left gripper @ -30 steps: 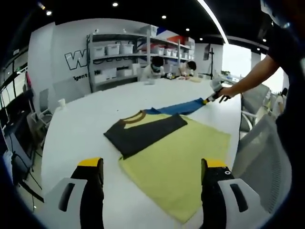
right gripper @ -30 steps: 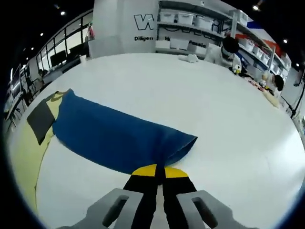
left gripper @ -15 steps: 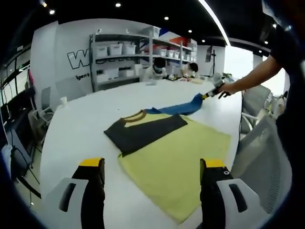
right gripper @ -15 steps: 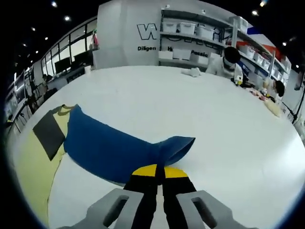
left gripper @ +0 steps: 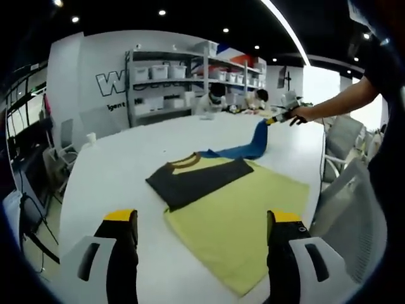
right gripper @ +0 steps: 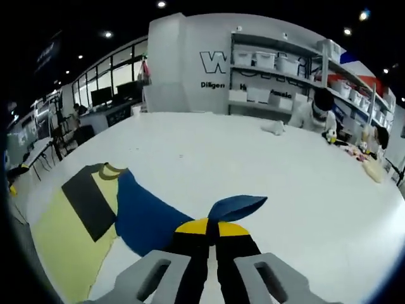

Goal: Fold the garment on the visible template until the final outline fits inside the template.

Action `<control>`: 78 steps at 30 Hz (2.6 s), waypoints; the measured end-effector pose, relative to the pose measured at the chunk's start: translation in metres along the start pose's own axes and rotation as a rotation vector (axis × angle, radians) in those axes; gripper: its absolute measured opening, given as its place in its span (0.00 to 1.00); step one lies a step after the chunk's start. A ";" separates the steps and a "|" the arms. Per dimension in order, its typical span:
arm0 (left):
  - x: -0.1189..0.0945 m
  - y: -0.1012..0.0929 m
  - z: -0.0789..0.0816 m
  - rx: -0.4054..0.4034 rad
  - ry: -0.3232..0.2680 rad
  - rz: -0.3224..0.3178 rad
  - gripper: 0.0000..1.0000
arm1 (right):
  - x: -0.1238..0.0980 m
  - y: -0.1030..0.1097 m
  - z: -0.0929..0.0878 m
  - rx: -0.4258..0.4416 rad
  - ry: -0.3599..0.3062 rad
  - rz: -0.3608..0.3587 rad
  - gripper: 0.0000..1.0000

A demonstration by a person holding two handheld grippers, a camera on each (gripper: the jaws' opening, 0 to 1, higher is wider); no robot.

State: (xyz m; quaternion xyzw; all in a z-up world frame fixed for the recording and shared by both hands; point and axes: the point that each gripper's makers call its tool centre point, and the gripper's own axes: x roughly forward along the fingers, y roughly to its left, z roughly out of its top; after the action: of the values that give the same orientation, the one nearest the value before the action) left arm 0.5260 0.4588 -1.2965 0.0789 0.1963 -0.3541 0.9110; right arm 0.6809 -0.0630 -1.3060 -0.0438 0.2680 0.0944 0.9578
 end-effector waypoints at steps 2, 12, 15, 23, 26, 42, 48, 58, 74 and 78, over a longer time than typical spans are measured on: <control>-0.001 0.000 0.000 0.004 -0.001 0.002 0.82 | 0.001 0.010 0.012 -0.040 -0.011 0.024 0.00; -0.013 0.003 -0.005 -0.012 0.001 0.015 0.82 | 0.003 0.058 0.060 -0.121 -0.086 0.102 0.00; -0.015 0.002 -0.007 -0.004 0.005 0.017 0.81 | 0.006 0.076 0.067 -0.119 -0.084 0.137 0.00; -0.020 0.001 -0.006 0.012 -0.003 0.020 0.81 | 0.009 0.108 0.081 -0.127 -0.091 0.198 0.00; -0.021 0.003 -0.004 0.004 -0.012 0.025 0.81 | 0.009 0.119 0.089 -0.121 -0.096 0.221 0.00; -0.031 0.014 -0.017 -0.051 -0.016 0.050 0.81 | 0.024 0.187 0.114 -0.153 -0.096 0.329 0.00; -0.032 0.015 -0.016 -0.057 -0.020 0.056 0.80 | 0.025 0.202 0.122 -0.157 -0.098 0.358 0.00; -0.035 0.012 -0.019 -0.064 -0.028 0.068 0.80 | 0.028 0.236 0.128 -0.170 -0.098 0.410 0.00; -0.044 0.007 -0.027 -0.067 -0.022 0.087 0.80 | 0.028 0.268 0.119 -0.199 -0.083 0.469 0.00; -0.046 0.008 -0.026 -0.063 -0.019 0.093 0.80 | 0.030 0.272 0.114 -0.196 -0.072 0.478 0.00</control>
State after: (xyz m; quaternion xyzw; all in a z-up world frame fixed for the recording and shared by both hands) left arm 0.4930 0.4998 -1.3010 0.0560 0.1946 -0.3056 0.9304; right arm 0.7079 0.2229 -1.2330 -0.0686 0.2258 0.3450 0.9084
